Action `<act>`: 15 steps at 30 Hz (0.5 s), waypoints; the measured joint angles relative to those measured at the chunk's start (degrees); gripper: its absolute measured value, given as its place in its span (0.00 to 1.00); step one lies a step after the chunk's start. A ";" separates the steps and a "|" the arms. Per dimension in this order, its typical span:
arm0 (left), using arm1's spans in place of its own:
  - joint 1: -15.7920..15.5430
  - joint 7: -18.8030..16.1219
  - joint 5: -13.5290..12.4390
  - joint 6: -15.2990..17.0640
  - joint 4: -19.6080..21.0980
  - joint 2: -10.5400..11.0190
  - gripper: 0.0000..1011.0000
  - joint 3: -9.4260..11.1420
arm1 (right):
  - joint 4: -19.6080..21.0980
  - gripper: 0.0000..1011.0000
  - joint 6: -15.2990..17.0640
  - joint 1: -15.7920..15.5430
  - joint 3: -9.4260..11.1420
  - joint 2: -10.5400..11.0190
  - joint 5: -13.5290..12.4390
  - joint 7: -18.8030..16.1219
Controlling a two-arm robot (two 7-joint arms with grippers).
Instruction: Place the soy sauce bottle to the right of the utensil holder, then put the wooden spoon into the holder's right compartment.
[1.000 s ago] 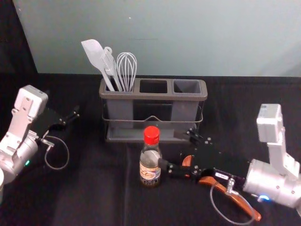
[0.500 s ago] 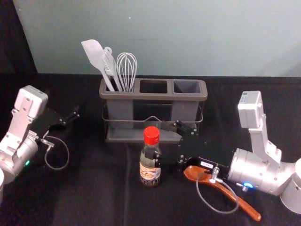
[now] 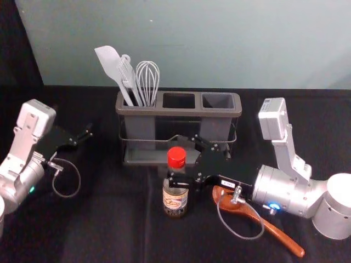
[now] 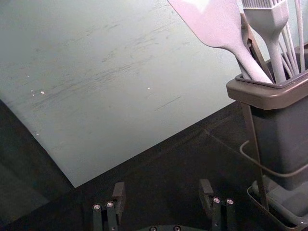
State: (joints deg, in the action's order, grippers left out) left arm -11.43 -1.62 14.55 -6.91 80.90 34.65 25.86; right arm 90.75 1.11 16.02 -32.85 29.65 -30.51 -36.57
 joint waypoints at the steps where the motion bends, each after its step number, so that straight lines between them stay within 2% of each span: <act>1: 0.00 0.00 0.00 0.00 0.00 0.00 0.99 0.00 | -0.03 0.99 0.03 0.04 -0.03 -0.06 0.02 0.07; 9: 0.00 0.00 0.00 0.00 0.00 0.00 0.99 0.00 | 0.01 0.98 0.00 -0.03 0.03 0.03 0.02 0.04; 15: 0.00 0.00 0.00 0.00 0.00 0.00 0.99 0.00 | 0.03 0.85 -0.03 -0.06 0.07 0.08 0.00 0.03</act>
State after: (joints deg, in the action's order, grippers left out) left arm -11.43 -1.62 14.55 -6.91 80.90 34.65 25.86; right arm 90.78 1.08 15.96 -32.78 29.73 -30.51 -36.54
